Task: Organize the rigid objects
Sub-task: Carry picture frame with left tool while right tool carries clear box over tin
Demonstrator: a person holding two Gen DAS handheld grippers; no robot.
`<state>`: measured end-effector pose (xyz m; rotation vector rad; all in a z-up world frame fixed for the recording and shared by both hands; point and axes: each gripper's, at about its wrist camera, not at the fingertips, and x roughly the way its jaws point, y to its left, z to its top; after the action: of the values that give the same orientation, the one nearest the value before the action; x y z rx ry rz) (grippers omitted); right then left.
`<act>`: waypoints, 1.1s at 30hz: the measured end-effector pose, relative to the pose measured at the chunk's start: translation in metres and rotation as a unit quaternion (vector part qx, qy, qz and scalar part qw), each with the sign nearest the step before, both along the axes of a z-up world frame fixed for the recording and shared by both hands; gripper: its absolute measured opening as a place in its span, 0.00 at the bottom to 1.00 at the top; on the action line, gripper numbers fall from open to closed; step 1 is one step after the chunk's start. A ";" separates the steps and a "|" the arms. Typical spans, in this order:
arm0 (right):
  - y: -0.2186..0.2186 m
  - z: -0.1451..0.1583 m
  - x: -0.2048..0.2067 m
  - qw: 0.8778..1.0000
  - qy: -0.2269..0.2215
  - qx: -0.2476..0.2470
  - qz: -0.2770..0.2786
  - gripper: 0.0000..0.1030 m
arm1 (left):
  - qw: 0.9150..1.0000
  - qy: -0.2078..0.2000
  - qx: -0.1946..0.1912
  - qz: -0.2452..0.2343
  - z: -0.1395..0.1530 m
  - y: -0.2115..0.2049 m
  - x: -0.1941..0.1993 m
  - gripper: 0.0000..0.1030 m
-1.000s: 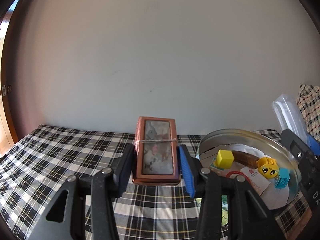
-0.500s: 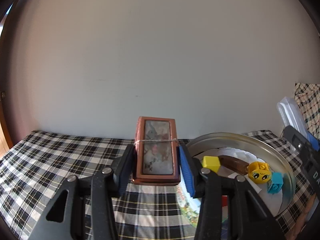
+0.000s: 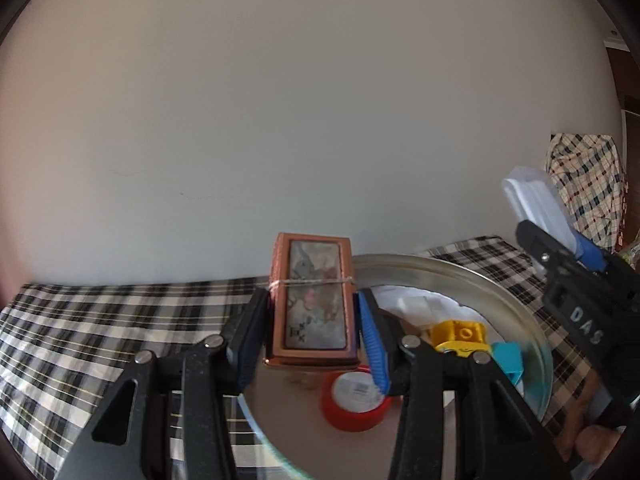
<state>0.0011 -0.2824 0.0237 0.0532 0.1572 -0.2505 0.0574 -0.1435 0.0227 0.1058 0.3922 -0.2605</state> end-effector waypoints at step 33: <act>-0.017 -0.010 0.043 0.997 0.071 0.008 0.019 0.55 | 0.993 0.101 0.053 0.014 -0.013 -0.036 0.042 0.43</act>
<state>0.0439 -0.2992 0.0139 0.0483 0.3016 -0.2158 0.0995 -0.1799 0.0095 0.1797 0.6077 -0.2229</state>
